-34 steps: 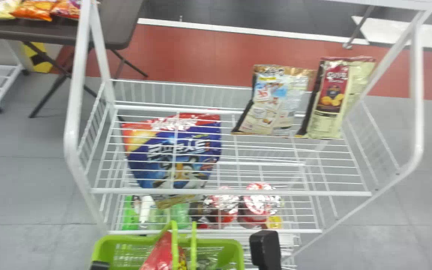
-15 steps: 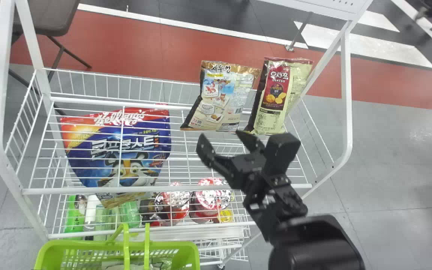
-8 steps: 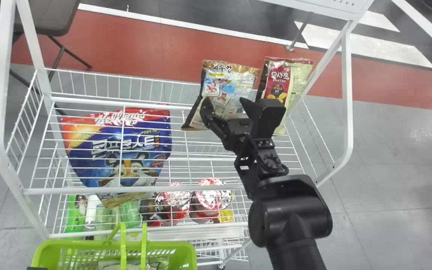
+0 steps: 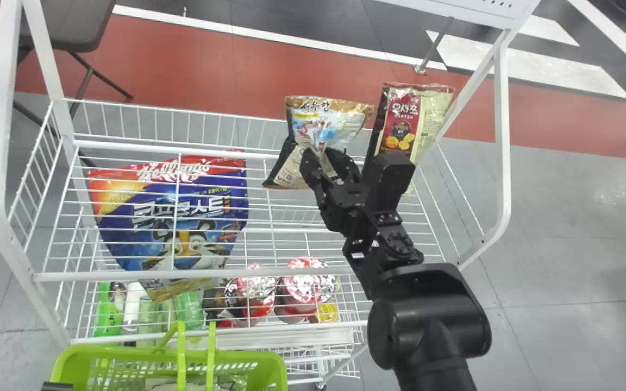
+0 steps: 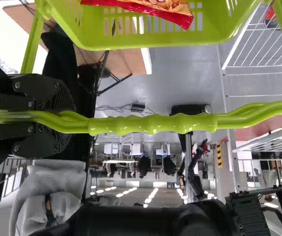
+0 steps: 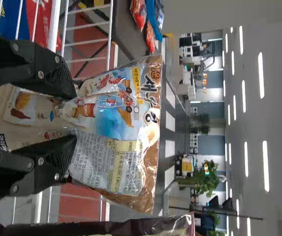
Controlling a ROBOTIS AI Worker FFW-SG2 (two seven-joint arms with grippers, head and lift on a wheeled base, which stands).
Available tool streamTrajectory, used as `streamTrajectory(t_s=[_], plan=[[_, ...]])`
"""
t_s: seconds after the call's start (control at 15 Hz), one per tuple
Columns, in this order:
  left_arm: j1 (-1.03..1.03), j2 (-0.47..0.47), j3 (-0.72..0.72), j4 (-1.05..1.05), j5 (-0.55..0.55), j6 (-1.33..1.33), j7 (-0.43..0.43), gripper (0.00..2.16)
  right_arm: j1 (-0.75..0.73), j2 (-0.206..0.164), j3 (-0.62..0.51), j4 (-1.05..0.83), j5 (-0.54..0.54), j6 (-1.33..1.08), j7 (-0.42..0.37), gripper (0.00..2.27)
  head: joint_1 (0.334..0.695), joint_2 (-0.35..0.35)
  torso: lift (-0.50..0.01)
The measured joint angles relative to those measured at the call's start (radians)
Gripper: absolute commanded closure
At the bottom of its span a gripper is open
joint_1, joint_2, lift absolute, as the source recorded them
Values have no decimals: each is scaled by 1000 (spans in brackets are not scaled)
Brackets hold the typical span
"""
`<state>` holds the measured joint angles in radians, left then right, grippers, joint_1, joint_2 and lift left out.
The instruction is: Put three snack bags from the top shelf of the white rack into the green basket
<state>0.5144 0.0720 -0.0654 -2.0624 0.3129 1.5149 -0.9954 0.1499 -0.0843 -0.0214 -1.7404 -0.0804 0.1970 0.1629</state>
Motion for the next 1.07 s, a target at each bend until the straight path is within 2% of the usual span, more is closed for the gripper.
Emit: streamTrajectory(t_s=[0.27,0.6,0.8,1.07], plan=[[9,0,1,-7,2,0,-1,2148,101,0,-12,-152,-6,0,56,2213,695,-350,0],[9,0,2,-9,0,-3,3,2148,406,0,-54,-516,-29,32,147,2213,695,-350,0],[12,-3,10,-18,1,-2,5,2148,580,-1,-123,-668,-149,155,232,2213,695,-350,0],[37,-15,31,-33,5,-24,15,2148,648,-7,-168,-712,-270,530,353,2213,695,-350,0]])
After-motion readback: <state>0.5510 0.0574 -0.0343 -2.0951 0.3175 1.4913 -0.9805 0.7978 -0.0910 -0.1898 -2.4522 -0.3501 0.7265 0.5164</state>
